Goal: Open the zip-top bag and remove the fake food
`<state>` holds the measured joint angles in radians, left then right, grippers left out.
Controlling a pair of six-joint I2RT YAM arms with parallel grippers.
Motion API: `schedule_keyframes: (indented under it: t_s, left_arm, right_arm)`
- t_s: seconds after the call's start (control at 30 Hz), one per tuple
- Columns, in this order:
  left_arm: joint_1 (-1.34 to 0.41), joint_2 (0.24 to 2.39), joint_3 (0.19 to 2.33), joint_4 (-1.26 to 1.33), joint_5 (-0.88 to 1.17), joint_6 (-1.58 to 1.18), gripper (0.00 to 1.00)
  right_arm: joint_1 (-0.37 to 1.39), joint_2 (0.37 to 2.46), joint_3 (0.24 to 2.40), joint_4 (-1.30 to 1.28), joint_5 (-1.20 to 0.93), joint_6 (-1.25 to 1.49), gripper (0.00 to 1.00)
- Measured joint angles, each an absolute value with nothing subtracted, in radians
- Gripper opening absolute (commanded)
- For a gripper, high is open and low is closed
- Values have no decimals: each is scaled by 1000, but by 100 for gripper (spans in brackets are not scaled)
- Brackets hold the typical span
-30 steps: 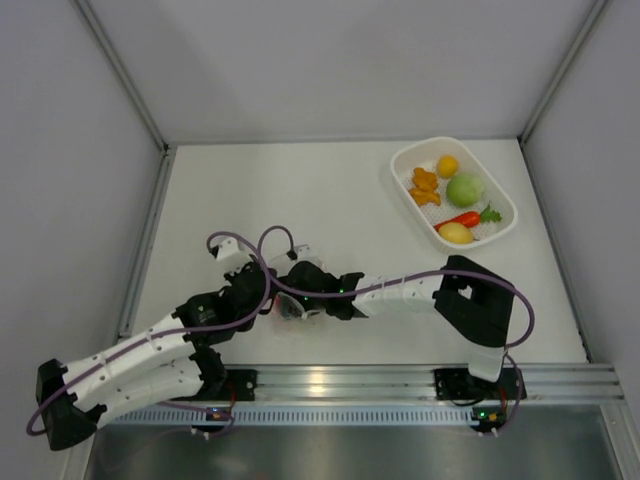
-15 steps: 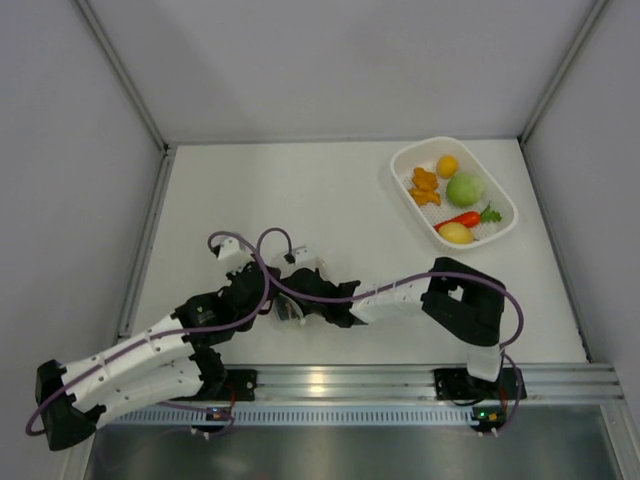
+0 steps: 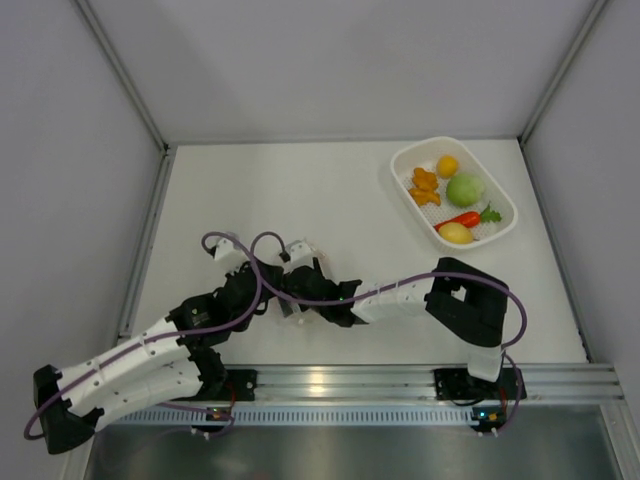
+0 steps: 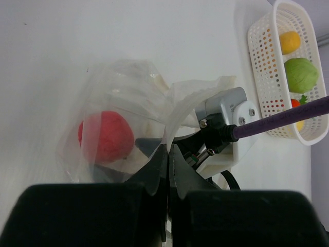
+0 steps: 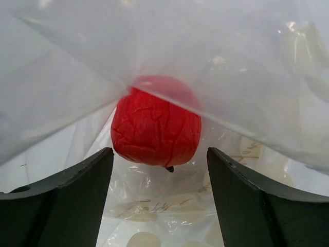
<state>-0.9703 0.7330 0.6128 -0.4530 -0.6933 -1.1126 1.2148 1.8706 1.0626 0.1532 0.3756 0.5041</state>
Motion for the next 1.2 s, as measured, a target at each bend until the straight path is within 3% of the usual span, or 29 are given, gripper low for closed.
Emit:
schedule_keyframes:
  t_s: [0.6,0.8,0.9,1.0,1.2]
  left_arm:
    - [-956,670,613,-418,-700,-1159,0]
    - [-966,682,597,-421,-631,-1169,0]
    - [-966,685,584,-422,-619,-1173,0]
    - [-966,684,571,-422,-618,-1174,0]
    - [-966,649,546,-435,-623,-1176,0]
  right_arm:
    - [1137,1950,1135,355,224,292,80]
    - [1082,2045,1217,419,140,315,90]
    - [1072,2092,1272,425,101,316,88]
    - [1070,2136,1319,427,64,316,80]
    - [1069,2145,1324,403,35,326,79]
